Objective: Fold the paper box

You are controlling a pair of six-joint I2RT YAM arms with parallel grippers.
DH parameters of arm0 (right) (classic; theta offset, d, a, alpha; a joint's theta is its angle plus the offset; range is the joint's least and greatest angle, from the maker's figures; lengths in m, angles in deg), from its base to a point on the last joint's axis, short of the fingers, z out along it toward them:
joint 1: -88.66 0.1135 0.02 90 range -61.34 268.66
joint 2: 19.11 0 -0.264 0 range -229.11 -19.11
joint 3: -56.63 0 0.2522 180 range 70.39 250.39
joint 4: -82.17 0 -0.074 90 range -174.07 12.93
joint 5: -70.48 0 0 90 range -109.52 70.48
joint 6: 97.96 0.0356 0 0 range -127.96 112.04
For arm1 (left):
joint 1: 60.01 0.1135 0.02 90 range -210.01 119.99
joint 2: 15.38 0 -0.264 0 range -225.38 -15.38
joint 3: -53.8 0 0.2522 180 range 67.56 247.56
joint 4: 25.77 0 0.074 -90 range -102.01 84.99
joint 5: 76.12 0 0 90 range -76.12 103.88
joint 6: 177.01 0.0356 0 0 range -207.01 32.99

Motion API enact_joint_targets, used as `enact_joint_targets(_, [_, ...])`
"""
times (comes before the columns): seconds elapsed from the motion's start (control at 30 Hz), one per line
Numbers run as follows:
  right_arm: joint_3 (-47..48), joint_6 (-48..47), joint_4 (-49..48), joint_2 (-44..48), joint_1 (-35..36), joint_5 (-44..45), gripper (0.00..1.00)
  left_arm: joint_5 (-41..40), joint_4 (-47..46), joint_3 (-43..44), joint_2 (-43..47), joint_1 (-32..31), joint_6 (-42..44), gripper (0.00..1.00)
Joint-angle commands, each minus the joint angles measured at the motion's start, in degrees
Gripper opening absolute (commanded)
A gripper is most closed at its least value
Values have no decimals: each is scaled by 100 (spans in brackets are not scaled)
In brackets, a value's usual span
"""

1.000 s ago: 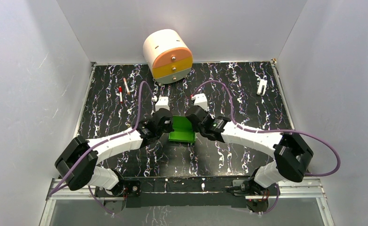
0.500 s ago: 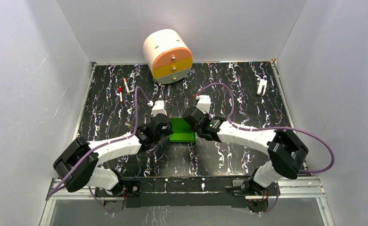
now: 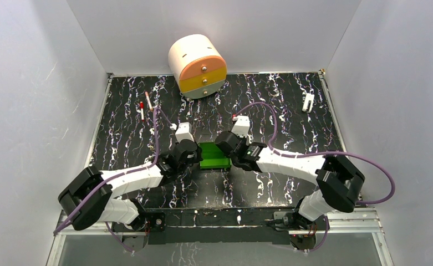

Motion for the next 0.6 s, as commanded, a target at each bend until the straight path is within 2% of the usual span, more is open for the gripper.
enact_joint_targets(0.0, [-308, 269, 340, 195, 104, 236, 5, -285, 312, -306, 350, -14, -275, 0])
enact_joint_targets(0.33, [-693, 527, 210, 347, 372, 400, 7, -302, 187, -680, 430, -211, -804, 0])
enact_joint_targets(0.57, [-740, 420, 271, 474, 585, 531, 15, -595, 137, -879, 526, -345, -791, 0])
